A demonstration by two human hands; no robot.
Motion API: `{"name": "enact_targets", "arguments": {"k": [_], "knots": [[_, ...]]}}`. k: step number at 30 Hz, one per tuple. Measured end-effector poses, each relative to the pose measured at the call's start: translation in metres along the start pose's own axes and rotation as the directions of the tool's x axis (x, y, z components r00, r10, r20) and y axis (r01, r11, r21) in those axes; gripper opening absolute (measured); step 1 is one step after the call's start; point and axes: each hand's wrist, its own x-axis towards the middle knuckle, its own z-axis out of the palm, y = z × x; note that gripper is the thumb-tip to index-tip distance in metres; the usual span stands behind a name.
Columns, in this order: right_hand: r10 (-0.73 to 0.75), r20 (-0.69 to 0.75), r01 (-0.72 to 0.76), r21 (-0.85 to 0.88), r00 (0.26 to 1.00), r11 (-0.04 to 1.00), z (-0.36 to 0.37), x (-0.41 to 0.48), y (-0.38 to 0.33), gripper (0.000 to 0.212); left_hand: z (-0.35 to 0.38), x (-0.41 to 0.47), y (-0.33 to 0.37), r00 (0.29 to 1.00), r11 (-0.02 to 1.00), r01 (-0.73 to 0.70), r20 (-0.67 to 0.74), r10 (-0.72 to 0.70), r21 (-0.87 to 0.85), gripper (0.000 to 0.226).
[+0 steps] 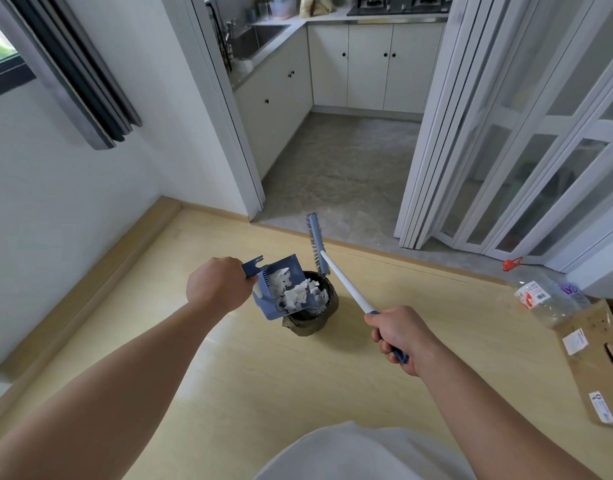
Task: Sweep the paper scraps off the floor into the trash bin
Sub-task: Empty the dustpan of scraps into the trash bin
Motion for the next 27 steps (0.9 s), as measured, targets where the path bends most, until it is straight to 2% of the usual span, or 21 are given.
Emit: {"name": "enact_targets", "arguments": {"k": [10, 16, 27], "knots": [[-0.002, -0.007, 0.002, 0.002, 1.000, 1.000, 0.0005, -0.0036, 0.0034, 0.018, 0.0012, -0.0023, 0.0021, 0.999, 0.999, -0.033, 0.007, 0.033, 0.043, 0.043], [0.001, -0.010, -0.001, 0.006, 1.000, 1.000, -0.0009, -0.0052, 0.0038, 0.016, -0.0048, 0.0022, -0.0006, 1.000, 0.998, 0.030, 0.000, -0.030, -0.050, 0.045], [0.000, -0.019, 0.000, -0.003, 1.000, 1.000, -0.0022, -0.0049, 0.0034, 0.021, -0.0032, 0.0034, 0.0063, 0.999, 0.999, -0.029, -0.014, 0.030, 0.036, 0.041]]}}
